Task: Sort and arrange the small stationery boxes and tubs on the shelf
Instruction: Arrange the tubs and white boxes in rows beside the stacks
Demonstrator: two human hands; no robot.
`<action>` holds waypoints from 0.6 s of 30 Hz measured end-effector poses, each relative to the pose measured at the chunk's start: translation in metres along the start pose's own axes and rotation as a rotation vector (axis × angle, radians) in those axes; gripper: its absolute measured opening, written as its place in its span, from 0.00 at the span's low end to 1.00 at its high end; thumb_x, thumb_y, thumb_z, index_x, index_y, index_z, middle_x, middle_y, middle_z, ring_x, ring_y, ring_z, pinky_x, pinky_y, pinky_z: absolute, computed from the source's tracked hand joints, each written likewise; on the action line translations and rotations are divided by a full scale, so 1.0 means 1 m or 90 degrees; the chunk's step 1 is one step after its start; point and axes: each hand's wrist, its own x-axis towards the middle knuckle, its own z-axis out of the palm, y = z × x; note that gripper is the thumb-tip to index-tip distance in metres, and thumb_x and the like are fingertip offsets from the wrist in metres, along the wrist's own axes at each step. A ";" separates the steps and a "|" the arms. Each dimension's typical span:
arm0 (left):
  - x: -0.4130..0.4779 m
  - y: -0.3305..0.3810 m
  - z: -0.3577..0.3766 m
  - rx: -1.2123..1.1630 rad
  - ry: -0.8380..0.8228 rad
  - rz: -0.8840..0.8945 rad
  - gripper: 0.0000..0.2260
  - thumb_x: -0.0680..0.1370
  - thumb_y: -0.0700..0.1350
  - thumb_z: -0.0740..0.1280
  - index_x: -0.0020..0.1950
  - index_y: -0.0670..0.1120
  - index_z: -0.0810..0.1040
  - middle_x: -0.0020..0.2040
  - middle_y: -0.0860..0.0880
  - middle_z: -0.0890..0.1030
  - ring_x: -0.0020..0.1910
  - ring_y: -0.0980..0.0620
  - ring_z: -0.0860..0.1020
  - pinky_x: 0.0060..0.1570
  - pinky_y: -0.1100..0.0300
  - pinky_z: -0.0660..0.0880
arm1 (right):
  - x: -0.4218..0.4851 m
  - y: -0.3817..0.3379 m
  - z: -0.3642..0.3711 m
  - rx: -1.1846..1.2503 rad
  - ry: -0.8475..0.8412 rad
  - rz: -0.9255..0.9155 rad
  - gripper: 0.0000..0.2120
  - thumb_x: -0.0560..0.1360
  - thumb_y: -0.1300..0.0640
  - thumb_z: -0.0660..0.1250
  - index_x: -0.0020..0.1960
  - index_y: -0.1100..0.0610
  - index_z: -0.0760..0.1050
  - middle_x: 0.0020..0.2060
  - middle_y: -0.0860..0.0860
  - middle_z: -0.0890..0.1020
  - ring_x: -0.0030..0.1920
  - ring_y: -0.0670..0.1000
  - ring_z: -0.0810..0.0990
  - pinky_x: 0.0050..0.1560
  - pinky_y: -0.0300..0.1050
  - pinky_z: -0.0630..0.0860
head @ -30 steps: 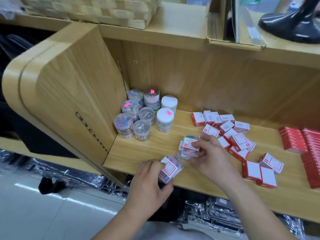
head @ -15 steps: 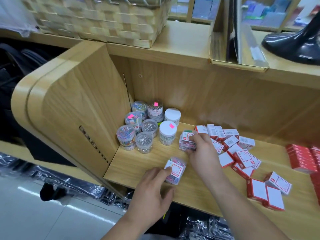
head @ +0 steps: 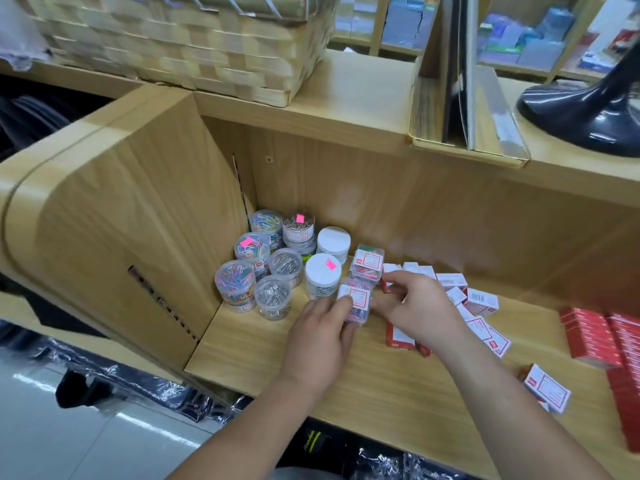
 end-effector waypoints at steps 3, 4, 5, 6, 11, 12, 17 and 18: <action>-0.001 0.001 0.002 -0.043 0.006 -0.003 0.23 0.74 0.47 0.72 0.69 0.50 0.74 0.58 0.48 0.81 0.55 0.45 0.78 0.53 0.53 0.77 | 0.001 -0.007 -0.003 0.042 -0.054 0.015 0.23 0.64 0.43 0.79 0.55 0.36 0.75 0.49 0.39 0.80 0.54 0.42 0.78 0.53 0.45 0.76; -0.006 -0.001 0.001 -0.075 0.014 -0.015 0.26 0.74 0.46 0.73 0.72 0.50 0.72 0.60 0.49 0.81 0.56 0.48 0.78 0.55 0.55 0.76 | 0.002 -0.007 -0.004 0.050 -0.070 0.013 0.25 0.64 0.46 0.81 0.54 0.35 0.72 0.49 0.38 0.79 0.54 0.41 0.77 0.51 0.41 0.74; -0.011 -0.003 -0.001 -0.109 0.030 -0.031 0.27 0.74 0.46 0.73 0.72 0.51 0.72 0.59 0.51 0.81 0.57 0.51 0.77 0.57 0.58 0.75 | 0.002 -0.008 -0.005 0.057 -0.086 0.005 0.28 0.63 0.48 0.82 0.54 0.34 0.71 0.49 0.37 0.78 0.54 0.40 0.77 0.49 0.37 0.72; -0.016 -0.006 -0.003 -0.131 0.043 -0.046 0.25 0.74 0.46 0.73 0.70 0.53 0.72 0.57 0.52 0.80 0.56 0.53 0.77 0.56 0.60 0.74 | 0.005 -0.009 -0.004 0.059 -0.097 0.000 0.30 0.62 0.49 0.83 0.55 0.34 0.70 0.49 0.36 0.78 0.54 0.38 0.76 0.47 0.34 0.70; -0.013 -0.022 -0.003 -0.086 0.028 -0.072 0.12 0.76 0.54 0.70 0.56 0.49 0.79 0.45 0.54 0.75 0.45 0.49 0.77 0.43 0.57 0.74 | 0.011 -0.020 0.003 0.004 -0.135 -0.007 0.45 0.58 0.48 0.83 0.72 0.45 0.68 0.55 0.38 0.80 0.58 0.44 0.78 0.56 0.42 0.75; -0.010 -0.022 -0.001 -0.082 0.016 -0.076 0.12 0.76 0.55 0.69 0.54 0.49 0.80 0.44 0.54 0.74 0.44 0.49 0.77 0.41 0.57 0.74 | 0.011 -0.022 0.004 -0.003 -0.141 -0.008 0.45 0.59 0.50 0.83 0.72 0.47 0.68 0.54 0.39 0.79 0.57 0.45 0.77 0.56 0.43 0.75; 0.001 -0.022 0.003 -0.076 -0.002 -0.070 0.10 0.77 0.57 0.66 0.50 0.53 0.81 0.44 0.55 0.76 0.44 0.51 0.78 0.41 0.53 0.77 | 0.002 -0.014 0.007 -0.057 -0.075 -0.030 0.39 0.59 0.48 0.83 0.67 0.42 0.72 0.53 0.44 0.74 0.58 0.48 0.77 0.56 0.46 0.75; 0.003 -0.022 0.004 -0.076 -0.003 -0.067 0.10 0.77 0.57 0.66 0.51 0.53 0.81 0.44 0.55 0.76 0.44 0.51 0.78 0.41 0.53 0.77 | -0.001 -0.012 0.008 -0.058 -0.057 -0.022 0.37 0.59 0.48 0.82 0.65 0.41 0.73 0.52 0.44 0.74 0.58 0.48 0.77 0.54 0.46 0.75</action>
